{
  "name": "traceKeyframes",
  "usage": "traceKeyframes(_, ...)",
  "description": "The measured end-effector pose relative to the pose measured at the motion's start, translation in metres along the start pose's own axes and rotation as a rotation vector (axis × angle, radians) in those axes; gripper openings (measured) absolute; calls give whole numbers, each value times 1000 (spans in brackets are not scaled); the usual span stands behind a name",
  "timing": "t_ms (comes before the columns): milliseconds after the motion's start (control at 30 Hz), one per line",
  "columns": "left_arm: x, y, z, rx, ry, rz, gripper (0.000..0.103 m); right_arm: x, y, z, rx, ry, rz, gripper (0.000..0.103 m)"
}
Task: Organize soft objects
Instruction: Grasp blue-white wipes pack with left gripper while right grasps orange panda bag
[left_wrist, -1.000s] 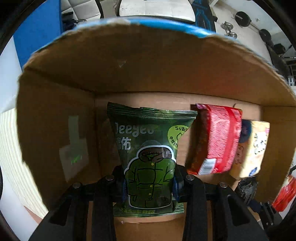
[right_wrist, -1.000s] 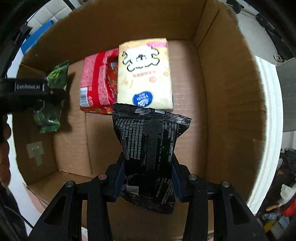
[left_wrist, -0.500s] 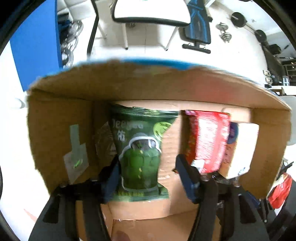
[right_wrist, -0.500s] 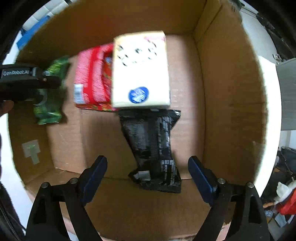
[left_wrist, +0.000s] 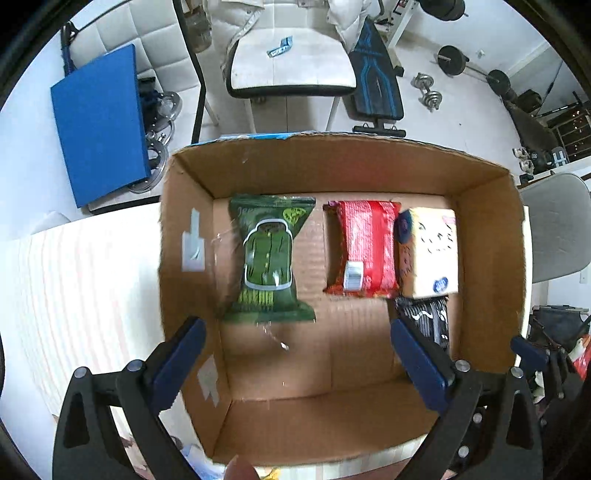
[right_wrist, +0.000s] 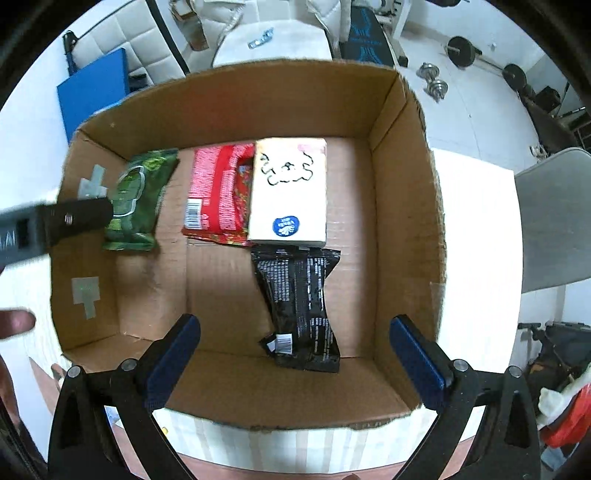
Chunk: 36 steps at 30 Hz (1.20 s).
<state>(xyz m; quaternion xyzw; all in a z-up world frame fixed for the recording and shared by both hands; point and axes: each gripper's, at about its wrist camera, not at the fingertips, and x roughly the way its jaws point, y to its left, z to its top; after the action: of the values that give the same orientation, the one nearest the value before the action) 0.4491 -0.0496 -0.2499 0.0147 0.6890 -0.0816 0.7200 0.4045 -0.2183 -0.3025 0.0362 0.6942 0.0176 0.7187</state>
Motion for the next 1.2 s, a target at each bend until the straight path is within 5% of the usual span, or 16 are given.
traceKeyframes(167, -15, 6, -18, -29, -41, -11, 103, -19, -1, -9, 0, -36, 35, 103)
traceKeyframes(333, -43, 29, -76, -105, -108, -9, 103, -42, 6, -41, -22, -73, 135, 103)
traceKeyframes(500, -42, 59, -162, -85, -140, 142, 103, -41, 36, -109, -103, -38, 212, 103)
traceKeyframes(600, -13, 75, -215, 27, -54, 297, 103, -18, 61, -151, -147, 48, 261, 103)
traceKeyframes(700, 29, 92, -250, 122, 75, 369, 103, 19, 86, -190, -156, 161, 314, 103)
traceKeyframes(800, 69, 107, -266, 191, 179, 386, 103, 48, 103, -209, -159, 226, 311, 103)
traceKeyframes(1000, 120, 108, -263, 346, 252, 415, 103, 70, 116, -216, -186, 230, 251, 103)
traceKeyframes(1100, 134, 109, -257, 329, 275, 368, 103, 79, 120, -228, -183, 261, 261, 103)
traceKeyframes(1200, 137, 111, -257, 253, 279, 311, 85, 90, 132, -238, -179, 289, 287, 103)
